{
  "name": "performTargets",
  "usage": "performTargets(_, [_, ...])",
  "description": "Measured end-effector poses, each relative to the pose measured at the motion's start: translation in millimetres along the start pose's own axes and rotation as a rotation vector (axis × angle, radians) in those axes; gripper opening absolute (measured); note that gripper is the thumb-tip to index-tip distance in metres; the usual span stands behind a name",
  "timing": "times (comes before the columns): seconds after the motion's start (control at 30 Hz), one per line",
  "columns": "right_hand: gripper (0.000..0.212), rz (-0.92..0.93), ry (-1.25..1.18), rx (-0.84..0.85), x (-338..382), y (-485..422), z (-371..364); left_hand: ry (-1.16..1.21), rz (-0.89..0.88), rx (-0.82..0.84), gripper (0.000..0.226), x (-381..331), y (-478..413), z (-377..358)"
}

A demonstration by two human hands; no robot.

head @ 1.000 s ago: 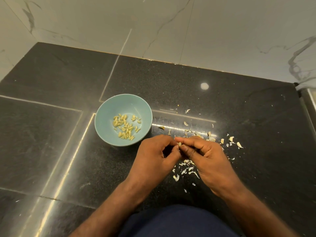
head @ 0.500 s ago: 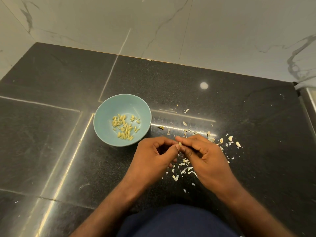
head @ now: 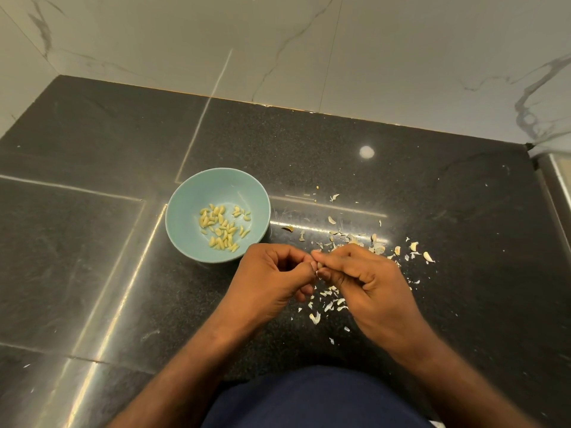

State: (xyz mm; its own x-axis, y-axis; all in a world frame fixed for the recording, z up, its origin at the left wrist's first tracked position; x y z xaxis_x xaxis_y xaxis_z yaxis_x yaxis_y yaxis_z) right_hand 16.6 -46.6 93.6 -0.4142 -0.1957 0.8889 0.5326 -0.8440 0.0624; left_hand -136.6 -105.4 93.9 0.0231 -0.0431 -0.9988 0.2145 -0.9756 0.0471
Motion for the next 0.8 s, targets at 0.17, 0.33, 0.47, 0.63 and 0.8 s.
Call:
performTargets(0.17, [0.027,-0.122,-0.169,0.012,2,1,-3,-0.055,-0.032,-0.04,0.01,0,0,-2])
performTargets(0.33, [0.026,-0.413,-0.647,0.079,0,1,-9,-0.042,-0.016,-0.113,0.018,3,-1,-8])
performTargets(0.47, [0.024,-0.504,-0.748,0.105,-3,0,-9,-0.066,0.018,-0.144,0.029,12,-1,-8])
performTargets(0.63, [0.022,-0.551,-0.706,0.115,-1,-2,-9,-0.11,0.012,-0.11,0.042,22,1,-7])
performTargets(0.8, [0.013,-0.608,-0.634,0.118,-6,-9,-17,-0.236,-0.038,-0.128,0.048,44,0,-3])
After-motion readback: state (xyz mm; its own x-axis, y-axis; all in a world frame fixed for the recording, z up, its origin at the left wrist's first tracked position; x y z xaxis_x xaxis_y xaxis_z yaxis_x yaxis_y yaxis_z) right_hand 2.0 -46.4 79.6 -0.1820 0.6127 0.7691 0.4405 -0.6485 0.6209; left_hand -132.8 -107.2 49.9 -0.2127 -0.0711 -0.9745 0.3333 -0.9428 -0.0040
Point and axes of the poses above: each hand's wrist, its own y-axis away from the middle knuckle, its own z-axis out of the back of the hand, x = y × z, the point moved 3 cm from there along -y, towards the middle knuckle, and after that the axes turned 14 degrees about -z, right-handed, at the moved point
